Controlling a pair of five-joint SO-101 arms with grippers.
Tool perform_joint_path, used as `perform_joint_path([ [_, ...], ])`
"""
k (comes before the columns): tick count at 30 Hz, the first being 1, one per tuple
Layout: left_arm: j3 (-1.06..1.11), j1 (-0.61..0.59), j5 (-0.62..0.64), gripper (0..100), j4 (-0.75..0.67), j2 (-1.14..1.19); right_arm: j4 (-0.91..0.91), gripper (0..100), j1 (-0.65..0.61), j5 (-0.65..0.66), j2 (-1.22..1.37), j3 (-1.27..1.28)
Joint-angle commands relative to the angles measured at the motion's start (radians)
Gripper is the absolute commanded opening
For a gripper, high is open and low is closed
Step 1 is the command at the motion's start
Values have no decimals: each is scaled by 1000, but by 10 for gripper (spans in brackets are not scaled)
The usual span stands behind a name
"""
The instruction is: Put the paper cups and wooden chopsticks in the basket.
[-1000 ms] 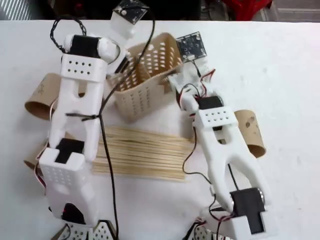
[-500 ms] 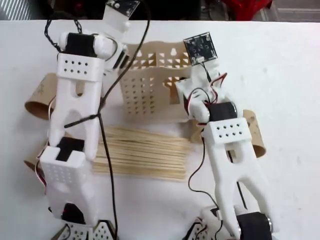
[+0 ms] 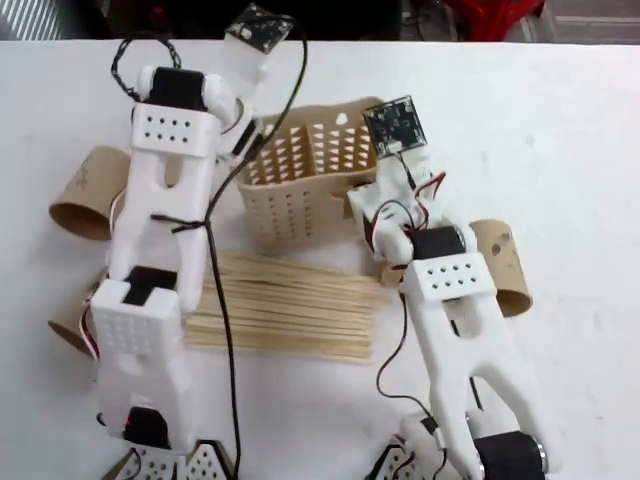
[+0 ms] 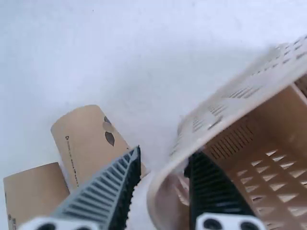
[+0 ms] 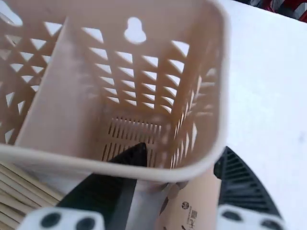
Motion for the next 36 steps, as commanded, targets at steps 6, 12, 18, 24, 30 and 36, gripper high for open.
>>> perform_joint_path([
  [6, -41, -15, 40, 23, -51, -18, 45, 306, -2, 54, -117, -5],
  [12, -92, -28, 43, 23, -49, -8, 77, 330, -4, 84, -285, -5],
  [18, -94, -31, 41, 65, -35, -19, 90, 319, -13, 86, -414, -5],
  [24, -124, -31, 41, 218, -6, -42, 108, 319, -7, 86, -424, -5],
  [30, -333, -31, 41, 216, 84, -117, 166, 319, -4, 91, -424, -6],
  [36, -465, -114, 52, 215, 110, -219, 263, 312, 76, 109, -432, -28],
])
